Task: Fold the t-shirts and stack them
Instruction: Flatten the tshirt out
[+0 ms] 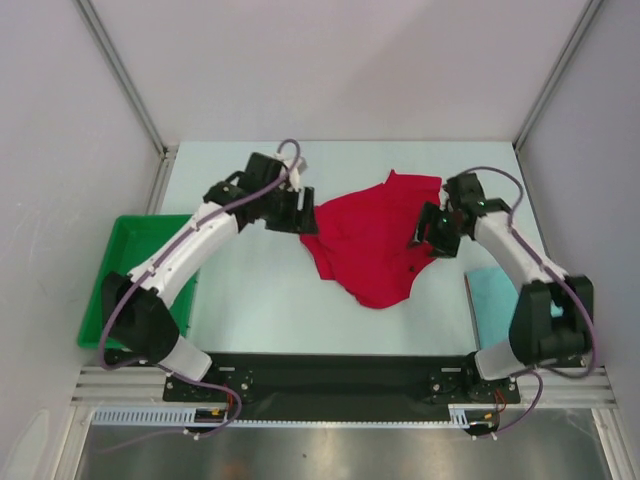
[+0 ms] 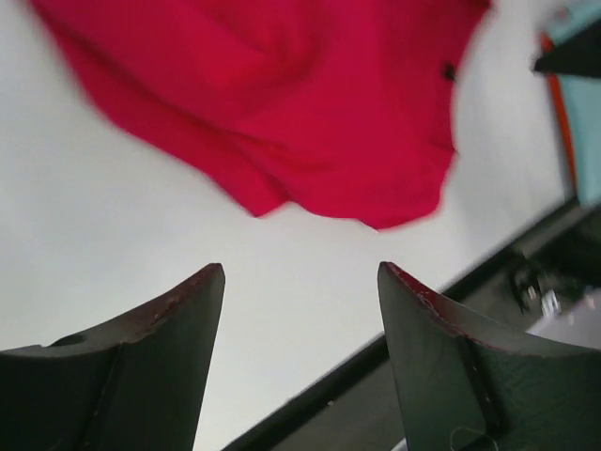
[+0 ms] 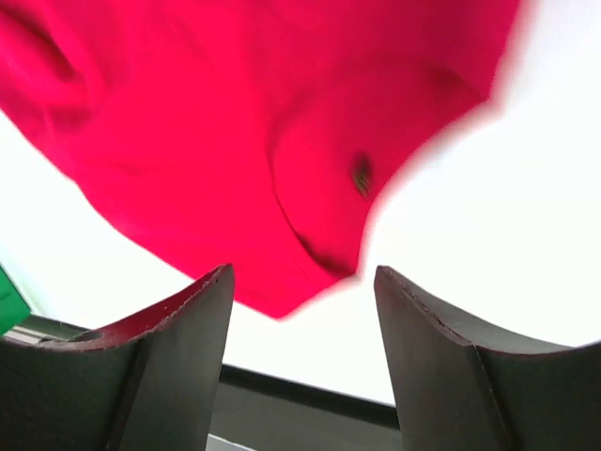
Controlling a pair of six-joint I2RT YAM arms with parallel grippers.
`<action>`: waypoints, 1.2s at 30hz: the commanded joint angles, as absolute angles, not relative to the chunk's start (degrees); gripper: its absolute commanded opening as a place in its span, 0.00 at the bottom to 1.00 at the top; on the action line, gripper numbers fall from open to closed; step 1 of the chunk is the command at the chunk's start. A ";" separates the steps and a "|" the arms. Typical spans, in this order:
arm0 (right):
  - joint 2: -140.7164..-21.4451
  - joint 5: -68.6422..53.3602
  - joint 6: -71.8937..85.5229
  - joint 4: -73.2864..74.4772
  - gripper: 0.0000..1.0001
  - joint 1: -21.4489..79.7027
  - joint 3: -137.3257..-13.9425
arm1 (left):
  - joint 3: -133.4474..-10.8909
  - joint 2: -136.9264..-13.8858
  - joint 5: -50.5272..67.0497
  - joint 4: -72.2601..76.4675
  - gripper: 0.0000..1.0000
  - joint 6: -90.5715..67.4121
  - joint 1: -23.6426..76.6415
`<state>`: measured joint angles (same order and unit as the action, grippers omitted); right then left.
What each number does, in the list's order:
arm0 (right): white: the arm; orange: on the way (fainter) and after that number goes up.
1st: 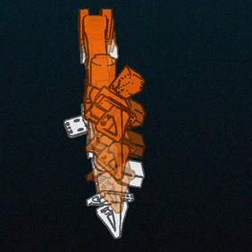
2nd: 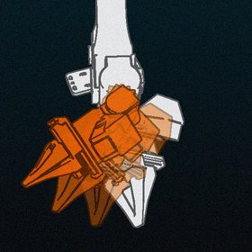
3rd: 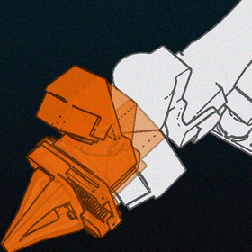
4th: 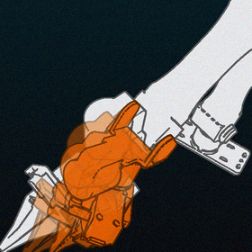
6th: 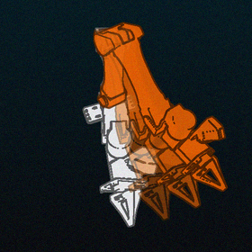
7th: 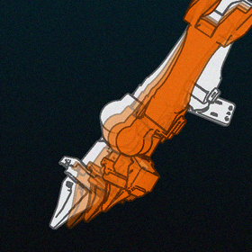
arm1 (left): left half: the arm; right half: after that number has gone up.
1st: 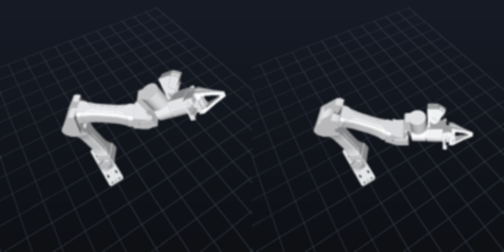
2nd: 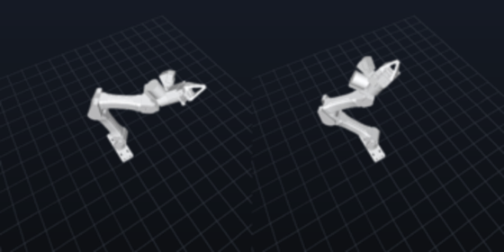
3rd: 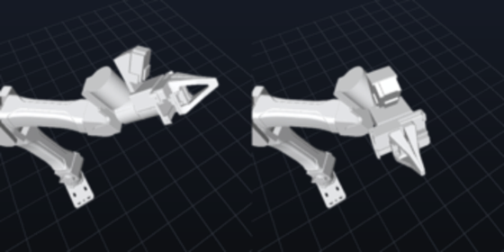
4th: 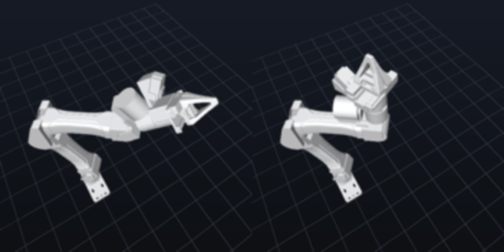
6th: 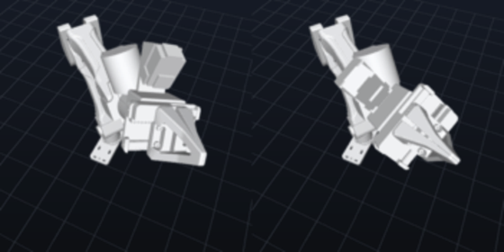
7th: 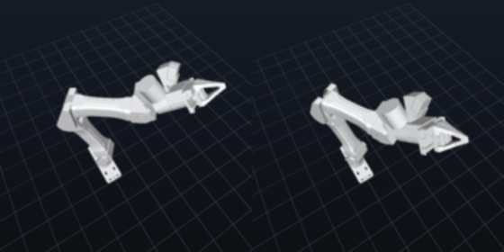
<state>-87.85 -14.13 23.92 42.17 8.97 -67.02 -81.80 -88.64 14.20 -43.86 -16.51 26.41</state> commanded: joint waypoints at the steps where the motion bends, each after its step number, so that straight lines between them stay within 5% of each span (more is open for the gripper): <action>1: -77.19 -16.17 22.15 39.11 0.67 5.20 -59.08 | -74.90 -83.68 22.12 -33.26 0.72 -17.56 34.70; 5: -72.43 -20.03 22.06 37.97 0.62 -0.08 -53.27 | -68.39 -83.32 23.83 -22.60 0.66 -24.68 45.22; 9: -73.38 -22.58 21.97 35.86 0.54 -5.00 -52.64 | -74.58 -89.63 16.54 -23.63 0.61 -22.86 55.00; 12: -76.46 -24.17 22.76 35.77 0.51 -7.03 -53.79 | -83.62 -98.85 8.98 -28.29 0.42 -19.96 60.98; 18: -79.01 -22.77 23.29 37.00 0.53 -7.91 -56.16 | -98.24 -114.59 0.54 -36.12 0.56 -13.72 66.44; 26: -84.81 -23.20 23.55 36.21 0.56 -7.91 -59.59 | -102.56 -123.74 -6.67 -36.74 0.45 -7.66 66.71; 36: -92.19 -24.26 25.93 33.14 0.57 -7.91 -62.14 | -104.33 -128.14 -4.23 -35.68 0.51 -3.96 66.45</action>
<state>-90.02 -23.22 24.77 35.53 -7.70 -59.72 -101.49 -127.46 -6.15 -36.73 -6.55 66.59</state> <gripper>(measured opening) 0.563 0.505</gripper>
